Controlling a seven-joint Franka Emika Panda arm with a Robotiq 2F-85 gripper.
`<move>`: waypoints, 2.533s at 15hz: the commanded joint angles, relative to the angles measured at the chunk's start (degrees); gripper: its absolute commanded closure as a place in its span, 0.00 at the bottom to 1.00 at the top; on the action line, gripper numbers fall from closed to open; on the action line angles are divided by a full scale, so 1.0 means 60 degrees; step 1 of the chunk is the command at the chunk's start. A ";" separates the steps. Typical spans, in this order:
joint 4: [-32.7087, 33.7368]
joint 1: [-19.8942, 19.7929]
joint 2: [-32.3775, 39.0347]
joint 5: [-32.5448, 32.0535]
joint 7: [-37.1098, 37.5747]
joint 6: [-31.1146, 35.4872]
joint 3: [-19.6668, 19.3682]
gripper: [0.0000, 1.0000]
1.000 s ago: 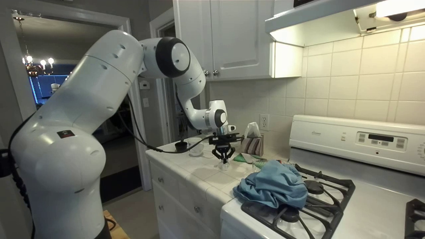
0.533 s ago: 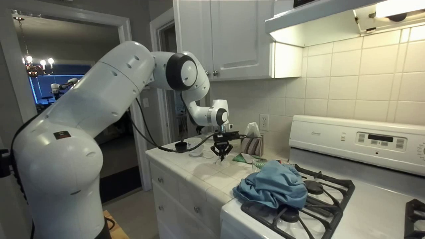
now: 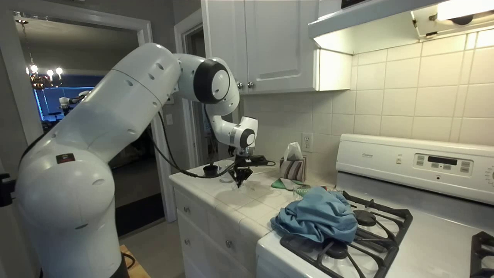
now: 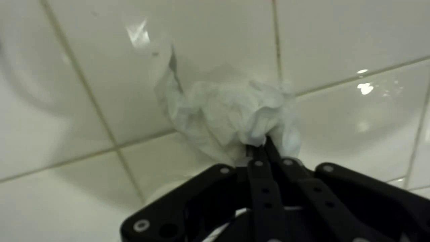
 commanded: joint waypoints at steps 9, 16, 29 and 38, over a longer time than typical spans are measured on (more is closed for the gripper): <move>-0.3938 0.0223 -0.2166 0.1178 -0.0638 0.1347 -0.0347 1.00; -0.5331 -0.0255 -0.2993 0.1047 0.0990 0.3852 -0.1464 1.00; -0.3340 0.2385 -0.0968 -0.0433 0.8109 0.6528 -0.5636 1.00; -0.2501 0.4157 -0.1113 -0.0733 1.0699 0.5971 -0.6895 1.00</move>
